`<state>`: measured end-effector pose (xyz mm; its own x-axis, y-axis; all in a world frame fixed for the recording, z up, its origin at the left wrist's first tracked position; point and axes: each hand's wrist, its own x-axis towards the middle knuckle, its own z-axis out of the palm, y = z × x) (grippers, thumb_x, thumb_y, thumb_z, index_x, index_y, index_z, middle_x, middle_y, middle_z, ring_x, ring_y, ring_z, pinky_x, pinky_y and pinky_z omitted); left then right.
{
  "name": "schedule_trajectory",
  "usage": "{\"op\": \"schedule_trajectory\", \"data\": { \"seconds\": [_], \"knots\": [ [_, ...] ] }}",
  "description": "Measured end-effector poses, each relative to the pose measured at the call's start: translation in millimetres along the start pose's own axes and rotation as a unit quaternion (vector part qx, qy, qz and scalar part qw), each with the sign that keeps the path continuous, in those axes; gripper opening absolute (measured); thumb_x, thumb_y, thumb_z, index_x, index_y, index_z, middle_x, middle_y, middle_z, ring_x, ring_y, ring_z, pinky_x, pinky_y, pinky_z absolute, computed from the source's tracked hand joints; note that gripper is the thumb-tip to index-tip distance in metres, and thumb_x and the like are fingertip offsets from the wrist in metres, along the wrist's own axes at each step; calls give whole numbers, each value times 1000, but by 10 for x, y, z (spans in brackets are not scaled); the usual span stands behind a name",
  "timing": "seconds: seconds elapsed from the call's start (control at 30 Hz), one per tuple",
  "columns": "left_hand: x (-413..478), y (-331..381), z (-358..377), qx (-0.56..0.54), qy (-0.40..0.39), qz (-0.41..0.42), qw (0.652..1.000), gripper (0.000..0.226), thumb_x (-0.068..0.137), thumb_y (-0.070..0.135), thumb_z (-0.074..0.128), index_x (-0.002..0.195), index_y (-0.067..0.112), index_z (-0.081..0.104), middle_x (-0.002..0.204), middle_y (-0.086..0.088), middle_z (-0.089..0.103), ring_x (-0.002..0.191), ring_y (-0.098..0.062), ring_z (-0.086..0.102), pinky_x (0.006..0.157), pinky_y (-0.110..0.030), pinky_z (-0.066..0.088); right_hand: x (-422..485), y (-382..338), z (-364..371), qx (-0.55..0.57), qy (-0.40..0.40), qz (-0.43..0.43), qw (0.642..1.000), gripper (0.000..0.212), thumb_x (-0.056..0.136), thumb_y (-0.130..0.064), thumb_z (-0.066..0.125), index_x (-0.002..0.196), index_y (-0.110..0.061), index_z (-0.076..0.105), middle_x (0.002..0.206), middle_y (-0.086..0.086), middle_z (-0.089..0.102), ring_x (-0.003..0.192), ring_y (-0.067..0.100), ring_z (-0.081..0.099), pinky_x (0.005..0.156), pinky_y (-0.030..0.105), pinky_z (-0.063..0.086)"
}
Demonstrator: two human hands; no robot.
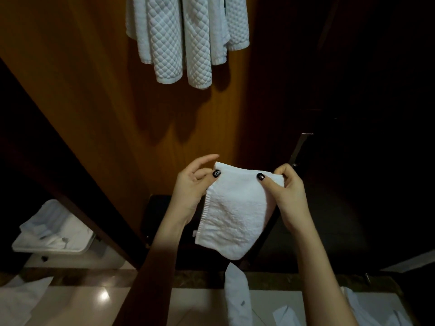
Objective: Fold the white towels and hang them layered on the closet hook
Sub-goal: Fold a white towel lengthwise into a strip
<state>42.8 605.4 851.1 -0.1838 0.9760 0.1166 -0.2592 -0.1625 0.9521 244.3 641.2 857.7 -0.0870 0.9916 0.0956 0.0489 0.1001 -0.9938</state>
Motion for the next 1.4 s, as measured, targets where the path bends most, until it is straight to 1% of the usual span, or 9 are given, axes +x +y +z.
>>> {"op": "schedule_trajectory", "data": {
  "seconds": [0.23, 0.4, 0.57, 0.67, 0.8, 0.97, 1.1, 1.23, 1.4],
  "knots": [
    [-25, -20, 65, 107, 21, 54, 993, 31, 84, 1, 71, 91, 31, 74, 84, 12, 74, 82, -1, 68, 70, -13, 50, -51, 12, -47, 16, 21, 10, 1000, 21, 83, -7, 75, 90, -17, 58, 81, 0, 64, 72, 16, 62, 59, 27, 50],
    [-49, -35, 32, 58, 54, 30, 996, 18, 87, 11, 69, 87, 28, 76, 90, 1, 76, 83, -9, 70, 67, -18, 52, -88, -21, -130, 115, -120, 115, 979, 11, 68, -17, 77, 79, -17, 77, 79, 4, 73, 72, 17, 69, 61, 25, 55],
    [-78, 10, 57, -36, 56, -3, 998, 12, 80, 21, 69, 88, 26, 76, 91, 1, 74, 84, -10, 69, 68, -20, 54, -150, -54, -122, 176, -169, 81, 966, 15, 81, -10, 72, 71, -16, 62, 80, 1, 69, 73, 15, 67, 63, 25, 54],
    [-66, 62, 36, 54, 54, 36, 996, 22, 89, 12, 67, 85, 31, 75, 89, 4, 73, 84, -7, 67, 71, -17, 51, -155, -137, -119, 238, -183, 65, 952, 13, 82, -7, 60, 79, -8, 47, 105, 8, 73, 95, 24, 70, 74, 33, 57],
    [-50, 176, -14, 146, 32, 83, 985, 27, 90, 8, 66, 84, 34, 74, 79, 8, 72, 69, 0, 63, 62, -12, 46, -193, -175, -130, 251, -160, 77, 952, 12, 82, -12, 59, 84, -6, 49, 85, 9, 60, 77, 21, 59, 68, 30, 48],
    [-101, 190, -31, 76, 44, 17, 996, 21, 90, 12, 66, 84, 31, 73, 72, 1, 70, 45, -4, 53, 41, -13, 35, -231, -207, -105, 278, -166, 67, 944, 16, 90, -11, 48, 93, -5, 63, 87, 7, 67, 79, 17, 64, 71, 28, 53],
    [-156, 174, 42, -57, 7, -26, 998, 17, 82, 17, 71, 97, 13, 64, 77, -2, 71, 62, -8, 66, 56, -14, 50, -238, -239, -92, 298, -200, 49, 932, 21, 92, -13, 51, 87, -14, 71, 84, 3, 70, 77, 12, 67, 68, 24, 55],
    [-183, 217, 167, -103, -74, -36, 991, 9, 79, 21, 69, 86, 24, 74, 80, -1, 69, 71, -11, 60, 66, -17, 51, -232, -271, -9, 325, -252, 53, 910, 12, 85, -18, 56, 85, -15, 68, 96, 15, 73, 91, 23, 70, 80, 32, 57],
    [-162, 236, 245, -95, -111, -56, 988, 11, 80, 21, 68, 87, 24, 76, 82, 1, 70, 73, -8, 62, 67, -18, 50, -239, -316, 25, 221, -249, 27, 943, 19, 87, -13, 56, 89, -17, 75, 87, -1, 71, 81, 10, 67, 71, 20, 53]
  ]
}}
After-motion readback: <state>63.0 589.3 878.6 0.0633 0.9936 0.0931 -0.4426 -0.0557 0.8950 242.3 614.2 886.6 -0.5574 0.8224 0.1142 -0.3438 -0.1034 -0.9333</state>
